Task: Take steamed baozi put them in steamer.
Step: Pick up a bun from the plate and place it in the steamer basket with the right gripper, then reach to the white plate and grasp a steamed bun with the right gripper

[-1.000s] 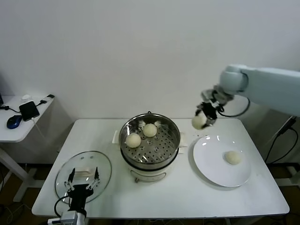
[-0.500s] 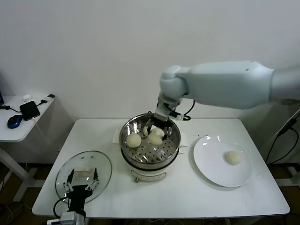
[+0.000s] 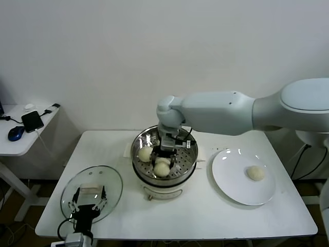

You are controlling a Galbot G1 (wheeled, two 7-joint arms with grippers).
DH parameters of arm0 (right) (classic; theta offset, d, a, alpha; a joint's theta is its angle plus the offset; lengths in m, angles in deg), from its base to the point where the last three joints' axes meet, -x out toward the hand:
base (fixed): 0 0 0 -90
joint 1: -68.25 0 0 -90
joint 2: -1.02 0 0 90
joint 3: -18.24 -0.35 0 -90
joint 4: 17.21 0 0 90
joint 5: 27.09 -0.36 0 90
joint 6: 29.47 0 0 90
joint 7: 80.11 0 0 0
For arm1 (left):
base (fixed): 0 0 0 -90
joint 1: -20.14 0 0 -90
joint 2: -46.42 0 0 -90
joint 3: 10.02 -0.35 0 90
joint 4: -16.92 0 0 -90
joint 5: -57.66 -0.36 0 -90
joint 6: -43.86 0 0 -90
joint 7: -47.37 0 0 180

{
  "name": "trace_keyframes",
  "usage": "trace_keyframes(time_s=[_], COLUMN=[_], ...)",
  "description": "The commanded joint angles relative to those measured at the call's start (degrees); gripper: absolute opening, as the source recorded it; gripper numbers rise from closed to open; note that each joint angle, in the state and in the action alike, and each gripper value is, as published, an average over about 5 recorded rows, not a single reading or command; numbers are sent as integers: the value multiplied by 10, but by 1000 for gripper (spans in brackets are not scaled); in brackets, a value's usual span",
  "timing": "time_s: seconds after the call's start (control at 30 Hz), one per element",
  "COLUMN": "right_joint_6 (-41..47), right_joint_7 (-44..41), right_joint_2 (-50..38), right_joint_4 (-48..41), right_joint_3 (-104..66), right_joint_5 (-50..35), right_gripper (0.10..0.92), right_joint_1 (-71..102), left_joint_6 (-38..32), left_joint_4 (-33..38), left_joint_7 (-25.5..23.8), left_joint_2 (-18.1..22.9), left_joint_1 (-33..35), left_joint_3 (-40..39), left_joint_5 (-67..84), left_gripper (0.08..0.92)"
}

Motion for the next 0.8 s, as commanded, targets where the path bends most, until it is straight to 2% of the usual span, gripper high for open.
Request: trace_keyframes(time_s=[0.03, 0.33, 0.47, 0.6, 0.73, 0.8], right_joint_6=[-33, -60, -61, -53, 24, 119], right_joint_7=[2, -23, -56, -67, -61, -49], right_joint_2=[18, 7, -17, -57, -128, -184], right_joint_4=[-31, -37, -49, -105, -132, -112], right_joint_3=[-8, -17, -15, -2, 73, 123], right_joint_5=[32, -19, -88, -165, -266, -289], right_gripper=[660, 810, 822, 823, 823, 823], right_joint_1=[39, 5, -52, -104, -165, -193], left_joint_6=[0, 0, 0, 0, -1, -1], left_joint_4=[0, 0, 1, 3, 5, 6], left_joint_7=[0, 0, 0, -1, -2, -2], left_joint_2=[0, 1, 1, 3, 5, 6], left_joint_1=[0, 0, 0, 0, 0, 0], left_joint_3=[0, -2, -2, -3, -5, -6], left_joint_5=[0, 0, -1, -3, -5, -5], left_gripper=[823, 823, 823, 823, 823, 823])
